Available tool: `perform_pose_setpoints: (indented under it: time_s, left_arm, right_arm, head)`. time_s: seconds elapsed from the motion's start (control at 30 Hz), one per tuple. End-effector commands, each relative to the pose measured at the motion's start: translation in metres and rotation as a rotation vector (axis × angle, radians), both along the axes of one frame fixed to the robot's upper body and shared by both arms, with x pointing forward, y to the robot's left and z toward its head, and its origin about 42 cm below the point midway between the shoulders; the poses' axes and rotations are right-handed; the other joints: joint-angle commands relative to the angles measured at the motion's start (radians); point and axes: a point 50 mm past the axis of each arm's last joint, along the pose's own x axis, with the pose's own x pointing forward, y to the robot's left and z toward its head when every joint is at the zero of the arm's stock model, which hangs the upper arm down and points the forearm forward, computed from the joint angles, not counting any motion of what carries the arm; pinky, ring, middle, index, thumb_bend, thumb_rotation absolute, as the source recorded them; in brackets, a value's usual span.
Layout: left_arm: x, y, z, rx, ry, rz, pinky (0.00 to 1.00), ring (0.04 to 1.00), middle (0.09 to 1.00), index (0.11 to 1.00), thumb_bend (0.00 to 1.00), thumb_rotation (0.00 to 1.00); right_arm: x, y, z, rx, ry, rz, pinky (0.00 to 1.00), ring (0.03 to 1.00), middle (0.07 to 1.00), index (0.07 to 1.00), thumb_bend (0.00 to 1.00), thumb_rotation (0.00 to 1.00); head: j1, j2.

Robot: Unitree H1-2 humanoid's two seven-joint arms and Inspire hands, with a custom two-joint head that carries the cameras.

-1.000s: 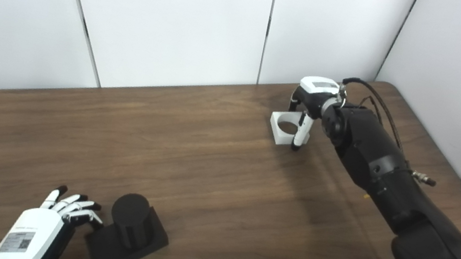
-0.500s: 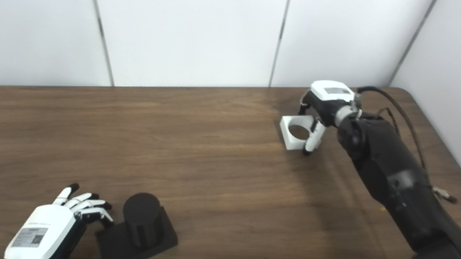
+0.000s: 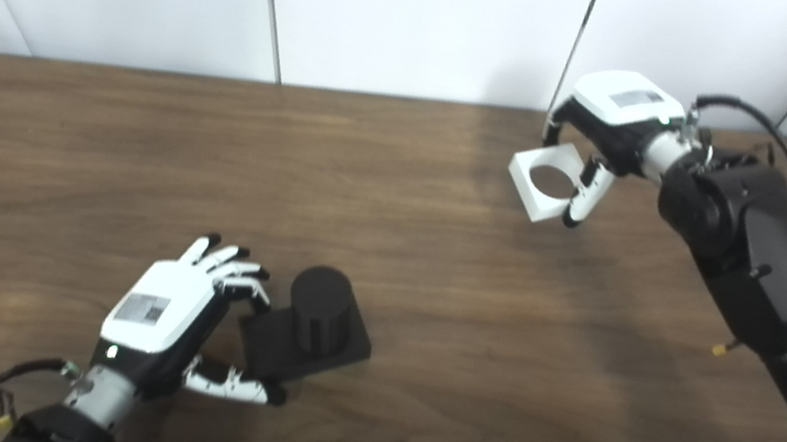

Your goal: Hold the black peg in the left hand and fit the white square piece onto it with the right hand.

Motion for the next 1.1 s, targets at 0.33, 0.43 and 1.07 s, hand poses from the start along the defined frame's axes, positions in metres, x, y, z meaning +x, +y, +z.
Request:
perform_pose_setpoints:
  time_s: [0.33,0.43,1.07]
  left_arm:
    - [0.012,0.0,-0.001,0.038,0.068,-0.005,1.0,0.887,0.79,0.488,0.52,0.06]
    - [0.013,0.001,0.0,0.03,0.07,-0.007,1.0,0.88,0.782,0.488,0.52,0.05]
    - [0.012,-0.002,-0.003,0.047,0.076,-0.017,1.0,0.877,0.783,0.488,0.52,0.05]
  right_arm:
    - [-0.047,0.038,0.06,0.047,-0.103,0.177,0.94,0.861,0.782,0.485,0.52,0.13]
    - [-0.061,0.049,0.064,0.064,-0.109,0.211,0.94,0.863,0.784,0.485,0.52,0.13]
    - [-0.108,0.104,0.07,0.152,-0.136,0.403,0.94,0.859,0.767,0.483,0.53,0.14]
  head:
    - [0.006,0.039]
    - [0.008,0.046]
    - [0.025,0.018]
